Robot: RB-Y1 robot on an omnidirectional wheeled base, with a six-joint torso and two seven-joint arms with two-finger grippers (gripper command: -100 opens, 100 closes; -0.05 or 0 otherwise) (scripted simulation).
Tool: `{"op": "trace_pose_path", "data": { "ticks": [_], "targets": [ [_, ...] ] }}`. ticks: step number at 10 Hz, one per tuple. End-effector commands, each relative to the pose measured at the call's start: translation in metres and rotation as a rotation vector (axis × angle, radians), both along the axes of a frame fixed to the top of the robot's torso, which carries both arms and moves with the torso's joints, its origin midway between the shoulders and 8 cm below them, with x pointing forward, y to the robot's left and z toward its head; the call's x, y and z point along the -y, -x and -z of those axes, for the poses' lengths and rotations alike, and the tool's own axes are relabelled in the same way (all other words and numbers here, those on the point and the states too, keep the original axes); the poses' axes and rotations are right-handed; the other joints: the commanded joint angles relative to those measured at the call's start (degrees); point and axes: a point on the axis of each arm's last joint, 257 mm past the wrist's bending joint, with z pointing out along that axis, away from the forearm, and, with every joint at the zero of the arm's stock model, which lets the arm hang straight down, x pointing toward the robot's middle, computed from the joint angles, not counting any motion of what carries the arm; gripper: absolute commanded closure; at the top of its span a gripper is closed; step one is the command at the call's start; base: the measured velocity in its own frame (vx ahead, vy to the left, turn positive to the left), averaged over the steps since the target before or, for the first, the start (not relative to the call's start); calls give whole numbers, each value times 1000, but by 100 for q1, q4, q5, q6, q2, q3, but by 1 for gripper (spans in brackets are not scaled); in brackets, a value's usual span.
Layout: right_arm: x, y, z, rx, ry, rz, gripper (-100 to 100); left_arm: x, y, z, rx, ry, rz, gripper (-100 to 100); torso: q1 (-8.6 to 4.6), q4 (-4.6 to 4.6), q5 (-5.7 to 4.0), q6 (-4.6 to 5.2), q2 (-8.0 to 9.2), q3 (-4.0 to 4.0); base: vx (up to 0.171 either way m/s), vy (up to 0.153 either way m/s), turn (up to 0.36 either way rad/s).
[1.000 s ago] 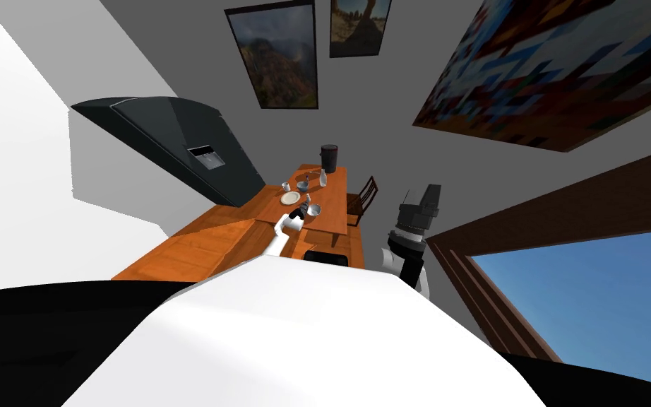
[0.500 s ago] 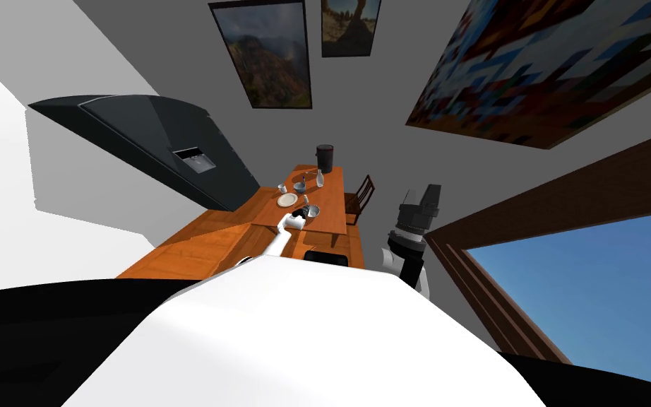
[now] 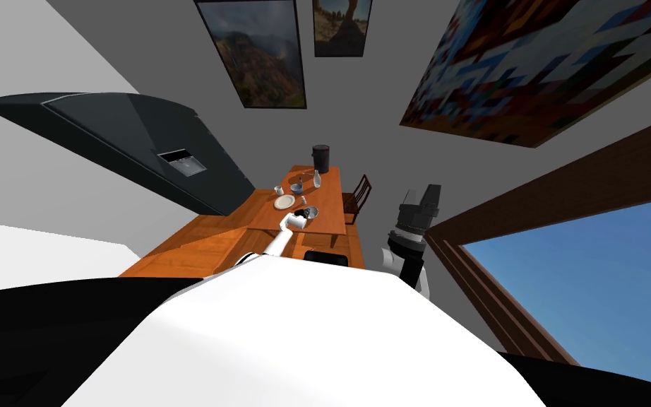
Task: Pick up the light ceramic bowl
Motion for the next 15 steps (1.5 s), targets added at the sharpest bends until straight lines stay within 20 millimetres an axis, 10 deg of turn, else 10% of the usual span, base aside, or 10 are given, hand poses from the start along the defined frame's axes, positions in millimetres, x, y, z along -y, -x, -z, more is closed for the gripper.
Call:
{"op": "trace_pose_path", "data": {
  "ticks": [1, 8, 9, 10, 14, 15],
  "targets": [
    [0, 0, 0, 0, 0, 0, 0, -3, 9, 15, -63, -8, -7, -100, 0, 0, 0, 0, 0, 0, 37, 32, -123],
    [0, 0, 0, 0, 0, 0, 0, -15, 41, 50, -199, -30, -28, -100, -5, -1, -1, -3, 0, -1, 36, 24, -54],
    [0, 0, 0, 0, 0, 0, 0, -15, 42, 51, -201, -30, -28, 0, -7, 1, -2, -3, 4, 2, 0, 0, 0],
    [0, 0, 0, 0, 0, 0, 0, -18, 44, 58, -200, -29, -30, -100, -8, 1, -2, -3, 7, 4, 34, 4, -16],
    [0, 0, 0, 0, 0, 0, 0, -20, 49, 68, -201, -29, -32, -100, -11, -3, -2, -3, -11, -6, 46, -5, -11],
    [0, 0, 0, 0, 0, 0, 0, -20, 48, 68, -199, -29, -32, 100, -10, -1, -2, -3, -2, -2, 0, 0, 0]
  ]
}}
